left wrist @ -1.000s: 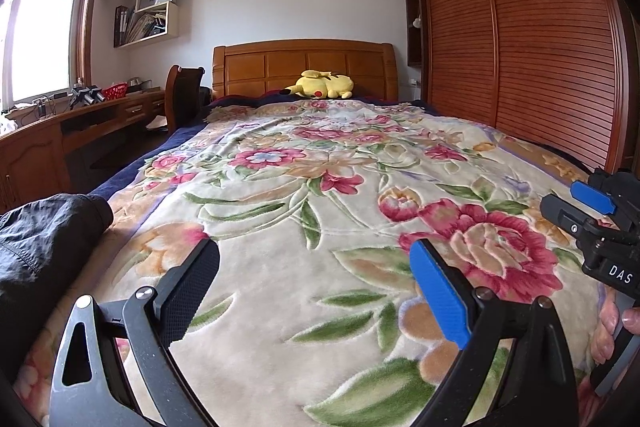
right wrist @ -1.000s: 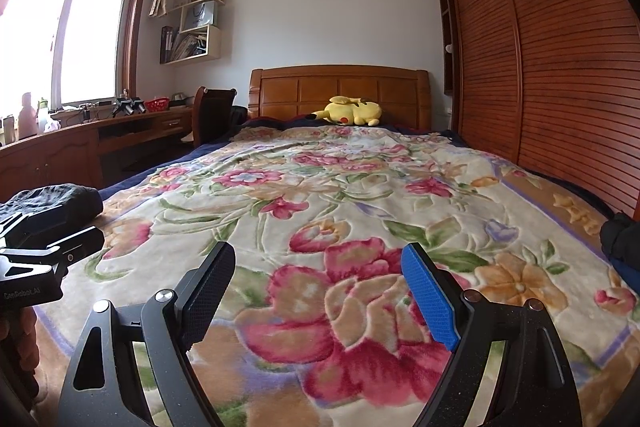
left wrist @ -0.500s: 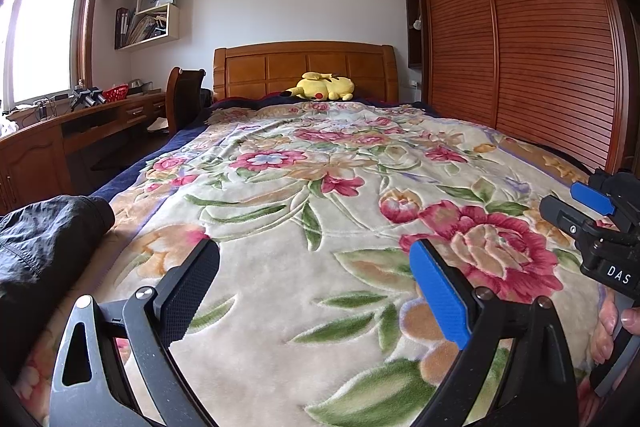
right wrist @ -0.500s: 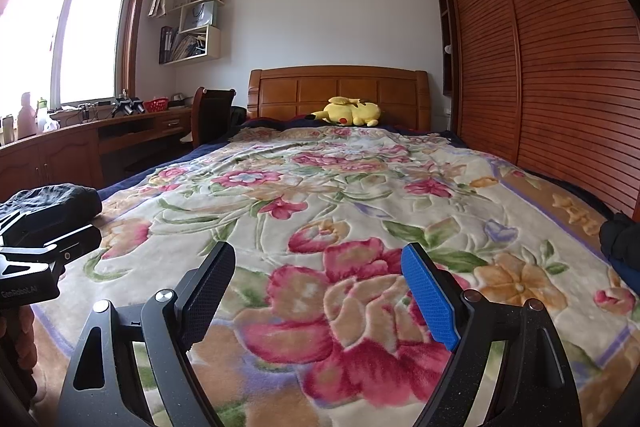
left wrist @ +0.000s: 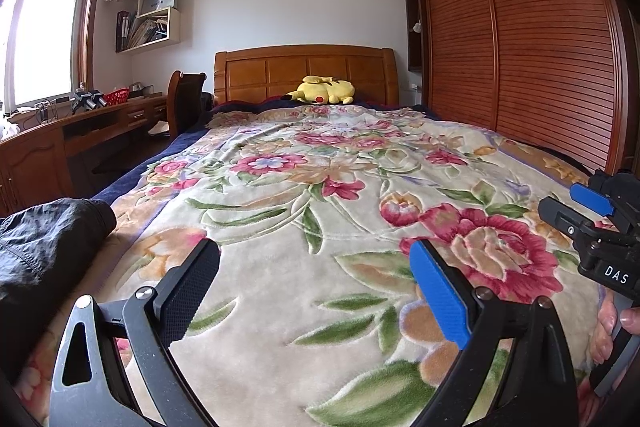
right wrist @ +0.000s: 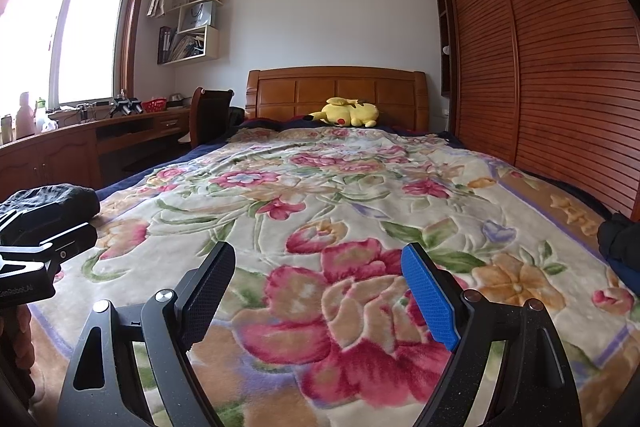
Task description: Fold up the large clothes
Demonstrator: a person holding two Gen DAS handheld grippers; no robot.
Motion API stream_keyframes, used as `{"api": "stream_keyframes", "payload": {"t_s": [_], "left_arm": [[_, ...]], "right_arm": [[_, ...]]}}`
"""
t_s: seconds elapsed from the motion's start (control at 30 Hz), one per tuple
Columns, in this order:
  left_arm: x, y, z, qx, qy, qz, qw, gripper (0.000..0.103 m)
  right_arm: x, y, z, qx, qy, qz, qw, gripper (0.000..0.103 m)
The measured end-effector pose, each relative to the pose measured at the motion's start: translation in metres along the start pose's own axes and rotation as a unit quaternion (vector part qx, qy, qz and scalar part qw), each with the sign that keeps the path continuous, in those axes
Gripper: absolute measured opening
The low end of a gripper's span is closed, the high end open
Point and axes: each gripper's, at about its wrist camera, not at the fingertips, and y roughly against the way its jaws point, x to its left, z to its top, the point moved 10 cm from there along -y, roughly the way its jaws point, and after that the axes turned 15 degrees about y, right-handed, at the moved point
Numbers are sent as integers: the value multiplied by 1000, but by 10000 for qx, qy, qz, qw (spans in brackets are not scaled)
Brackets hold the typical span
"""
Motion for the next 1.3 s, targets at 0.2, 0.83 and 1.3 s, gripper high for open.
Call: {"api": "stream_keyframes", "payload": {"t_s": [0.2, 0.83, 1.3], "left_arm": [[0, 0, -1, -2, -4, 0, 10000, 96], [2, 1, 3, -26, 3, -4, 10000, 96], [2, 1, 1, -30, -3, 3, 10000, 96]], "right_arm": [[0, 0, 0, -11, 3, 4, 10000, 87], [-1, -1, 0, -24, -5, -16, 10000, 87], [0, 0, -1, -21, -2, -9, 10000, 87]]}}
